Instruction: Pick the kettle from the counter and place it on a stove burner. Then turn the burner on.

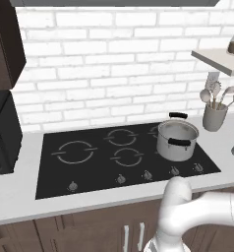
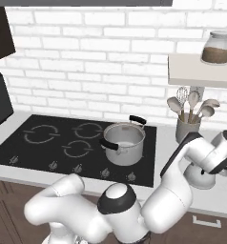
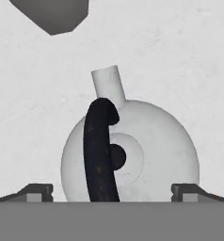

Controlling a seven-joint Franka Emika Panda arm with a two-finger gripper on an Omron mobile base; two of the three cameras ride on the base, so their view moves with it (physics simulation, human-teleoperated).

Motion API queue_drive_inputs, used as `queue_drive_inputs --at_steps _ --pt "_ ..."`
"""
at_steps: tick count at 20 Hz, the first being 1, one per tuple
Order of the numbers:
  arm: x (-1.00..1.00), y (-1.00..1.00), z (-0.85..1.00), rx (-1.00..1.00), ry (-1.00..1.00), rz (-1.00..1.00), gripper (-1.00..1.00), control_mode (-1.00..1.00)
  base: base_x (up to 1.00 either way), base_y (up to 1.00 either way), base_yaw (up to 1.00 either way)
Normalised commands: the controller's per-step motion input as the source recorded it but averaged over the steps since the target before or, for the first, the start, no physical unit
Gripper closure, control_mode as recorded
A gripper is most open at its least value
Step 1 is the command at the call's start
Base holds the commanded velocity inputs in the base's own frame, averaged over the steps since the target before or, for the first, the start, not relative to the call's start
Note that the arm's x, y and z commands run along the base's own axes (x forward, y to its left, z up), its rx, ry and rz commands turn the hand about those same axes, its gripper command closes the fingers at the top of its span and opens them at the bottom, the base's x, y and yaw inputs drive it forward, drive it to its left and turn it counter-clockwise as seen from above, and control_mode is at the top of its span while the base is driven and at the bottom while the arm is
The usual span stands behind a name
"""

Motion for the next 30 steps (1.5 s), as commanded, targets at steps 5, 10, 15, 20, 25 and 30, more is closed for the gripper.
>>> queue_drive_inputs --at_steps 5,10,15,20,25,30 --pt "0.18 -0.13 -0.02 0.0 0.0 0.0 -1.0 -1.0 0.0 0.0 0.0" --pt "0.05 0.0 0.0 0.0 0.0 0.0 1.0 -1.0 0.0 0.0 0.0" --pt "0.0 0.0 0.0 0.0 -0.01 0.0 1.0 -1.0 0.0 0.0 0.0" --pt "-0.01 0.02 0.0 0.0 -0.11 0.0 1.0 -1.0 0.0 0.0 0.0" --pt "-0.16 0.35 0.49 0.0 -0.34 0.0 1.0 -1.0 0.0 0.0 0.0" --pt "-0.17 0.87 0.96 0.0 -0.43 0.0 1.0 -1.0 0.0 0.0 0.0"
